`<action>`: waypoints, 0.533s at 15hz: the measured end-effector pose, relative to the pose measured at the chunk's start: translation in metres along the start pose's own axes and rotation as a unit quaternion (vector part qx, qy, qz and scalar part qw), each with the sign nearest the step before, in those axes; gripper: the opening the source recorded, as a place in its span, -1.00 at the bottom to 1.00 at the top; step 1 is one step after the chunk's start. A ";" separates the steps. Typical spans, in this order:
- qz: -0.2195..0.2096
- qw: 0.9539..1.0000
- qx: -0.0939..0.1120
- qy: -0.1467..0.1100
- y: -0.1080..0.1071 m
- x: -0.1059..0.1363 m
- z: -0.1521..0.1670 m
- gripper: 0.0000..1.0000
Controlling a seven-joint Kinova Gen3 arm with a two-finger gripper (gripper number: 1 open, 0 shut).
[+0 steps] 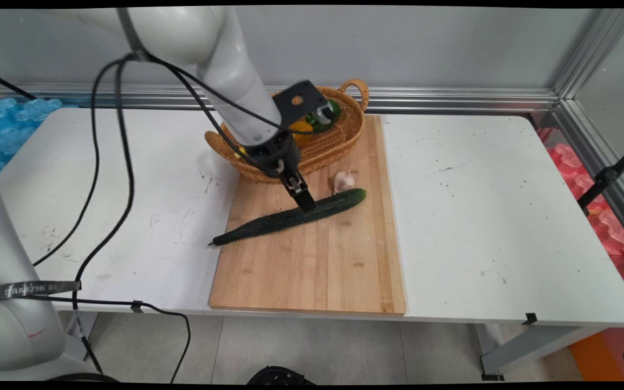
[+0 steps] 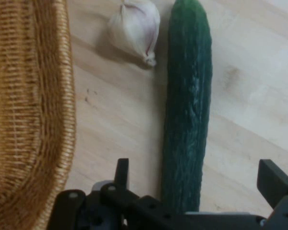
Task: Pick up the cucumber from the cutting board
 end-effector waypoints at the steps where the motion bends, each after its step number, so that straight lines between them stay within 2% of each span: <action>1: -0.002 1.000 0.001 -0.007 0.001 0.001 0.008 1.00; 8: 0.001 0.999 0.005 -0.040 0.002 0.005 0.043 1.00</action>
